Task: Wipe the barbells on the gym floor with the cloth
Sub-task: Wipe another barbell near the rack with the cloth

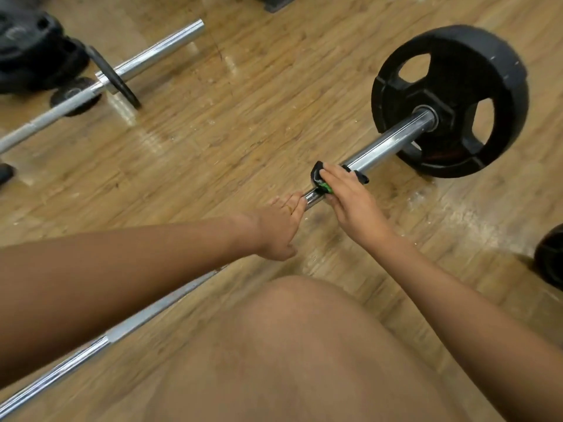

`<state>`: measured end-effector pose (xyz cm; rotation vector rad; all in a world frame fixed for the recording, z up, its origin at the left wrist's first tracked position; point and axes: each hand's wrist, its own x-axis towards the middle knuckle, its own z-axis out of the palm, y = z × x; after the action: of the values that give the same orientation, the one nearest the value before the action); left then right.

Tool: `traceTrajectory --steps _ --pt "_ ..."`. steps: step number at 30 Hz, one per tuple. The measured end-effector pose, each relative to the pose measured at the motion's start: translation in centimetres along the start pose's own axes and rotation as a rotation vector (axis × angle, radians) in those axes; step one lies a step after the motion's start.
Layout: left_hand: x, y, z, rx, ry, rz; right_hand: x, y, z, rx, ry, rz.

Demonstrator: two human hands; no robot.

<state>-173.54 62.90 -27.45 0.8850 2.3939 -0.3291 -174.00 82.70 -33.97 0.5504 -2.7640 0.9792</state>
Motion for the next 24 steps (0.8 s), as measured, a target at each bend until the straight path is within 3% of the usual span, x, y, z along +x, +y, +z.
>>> traceTrajectory --steps 4,10,17,20,24 --pt "-1.6 -1.4 -0.5 -0.099 -0.136 0.022 3.6 -0.8 -0.2 -0.019 -0.068 0.034" --pt "-4.1 -5.9 1.5 -0.206 -0.137 -0.019 6.1 -1.5 -0.2 -0.067 -0.118 0.054" --pt "1.4 -1.1 3.8 -0.268 0.301 -0.208 6.5 -1.4 -0.6 -0.139 -0.173 0.009" --pt "3.5 1.0 4.3 -0.328 0.408 -0.362 6.5 -0.8 -1.2 -0.192 -0.201 -0.052" --pt "4.6 0.6 5.5 -0.247 0.583 -0.433 9.6 -0.2 -1.1 -0.192 -0.284 -0.114"
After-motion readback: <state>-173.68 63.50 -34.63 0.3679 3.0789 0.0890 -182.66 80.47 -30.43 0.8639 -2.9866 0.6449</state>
